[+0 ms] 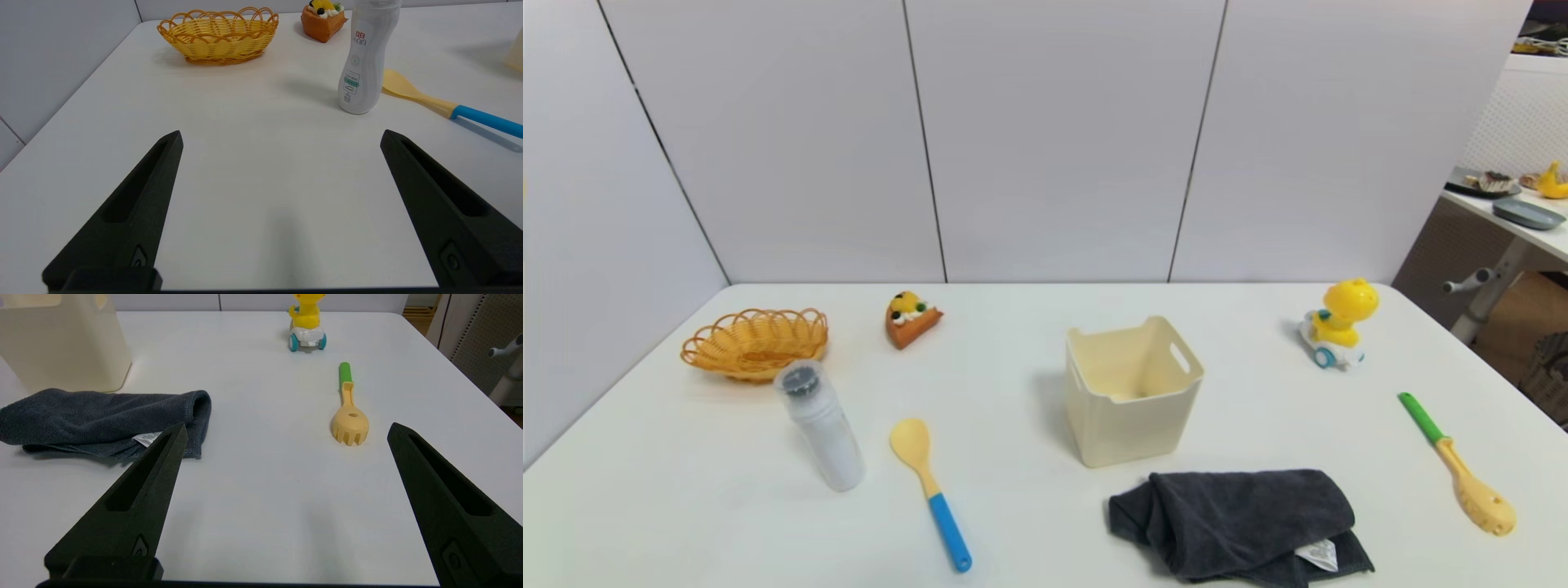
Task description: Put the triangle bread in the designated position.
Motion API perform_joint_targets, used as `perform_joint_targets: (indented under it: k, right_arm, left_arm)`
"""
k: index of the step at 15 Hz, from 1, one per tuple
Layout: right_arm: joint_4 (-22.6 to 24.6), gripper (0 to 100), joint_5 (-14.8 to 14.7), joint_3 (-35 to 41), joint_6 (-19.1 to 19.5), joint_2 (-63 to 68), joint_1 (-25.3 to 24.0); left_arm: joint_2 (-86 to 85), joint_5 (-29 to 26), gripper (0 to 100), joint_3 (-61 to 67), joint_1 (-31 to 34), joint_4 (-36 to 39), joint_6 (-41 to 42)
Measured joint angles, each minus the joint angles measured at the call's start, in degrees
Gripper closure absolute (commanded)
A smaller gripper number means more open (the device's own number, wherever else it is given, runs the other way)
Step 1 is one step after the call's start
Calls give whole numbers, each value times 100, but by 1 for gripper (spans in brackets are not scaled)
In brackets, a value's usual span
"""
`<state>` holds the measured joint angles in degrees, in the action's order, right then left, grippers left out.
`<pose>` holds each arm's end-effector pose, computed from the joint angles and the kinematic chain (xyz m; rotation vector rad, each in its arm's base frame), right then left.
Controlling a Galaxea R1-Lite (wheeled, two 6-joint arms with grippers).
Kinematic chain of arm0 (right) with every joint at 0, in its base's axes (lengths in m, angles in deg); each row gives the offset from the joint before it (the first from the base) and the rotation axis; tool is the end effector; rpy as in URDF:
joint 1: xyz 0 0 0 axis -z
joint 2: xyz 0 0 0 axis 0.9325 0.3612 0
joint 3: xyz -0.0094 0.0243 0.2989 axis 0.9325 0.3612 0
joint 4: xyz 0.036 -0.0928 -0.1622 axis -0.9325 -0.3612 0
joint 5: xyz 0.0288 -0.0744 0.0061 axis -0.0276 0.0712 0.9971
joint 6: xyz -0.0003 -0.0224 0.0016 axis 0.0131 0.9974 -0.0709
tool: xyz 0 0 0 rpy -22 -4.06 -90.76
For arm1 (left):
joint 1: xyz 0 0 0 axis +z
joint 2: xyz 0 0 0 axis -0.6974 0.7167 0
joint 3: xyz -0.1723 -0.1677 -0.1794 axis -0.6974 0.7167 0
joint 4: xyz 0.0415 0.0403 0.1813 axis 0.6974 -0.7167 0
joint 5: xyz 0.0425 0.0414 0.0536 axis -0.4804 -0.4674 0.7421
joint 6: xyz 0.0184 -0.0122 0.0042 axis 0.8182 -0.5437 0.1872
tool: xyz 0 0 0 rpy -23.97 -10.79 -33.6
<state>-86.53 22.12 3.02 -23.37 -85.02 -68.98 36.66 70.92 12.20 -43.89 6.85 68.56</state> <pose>-0.0231 0.0001 0.0757 -0.0046 0.0027 0.0070 -0.0230 -0.0013 0.0755 0.0638 -0.0028 -0.0442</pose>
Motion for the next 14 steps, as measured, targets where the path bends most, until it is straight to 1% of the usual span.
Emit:
perform_joint_targets:
  k: [11, 14]
  right_arm:
    - [0, 0, 5, 0, 2, 0, 0]
    - [0, 0, 2, 0, 2, 0, 0]
  left_arm:
    - [0, -2, 0, 0, 0, 0, 0]
    - [0, 122, 0, 0, 0, -5, -60]
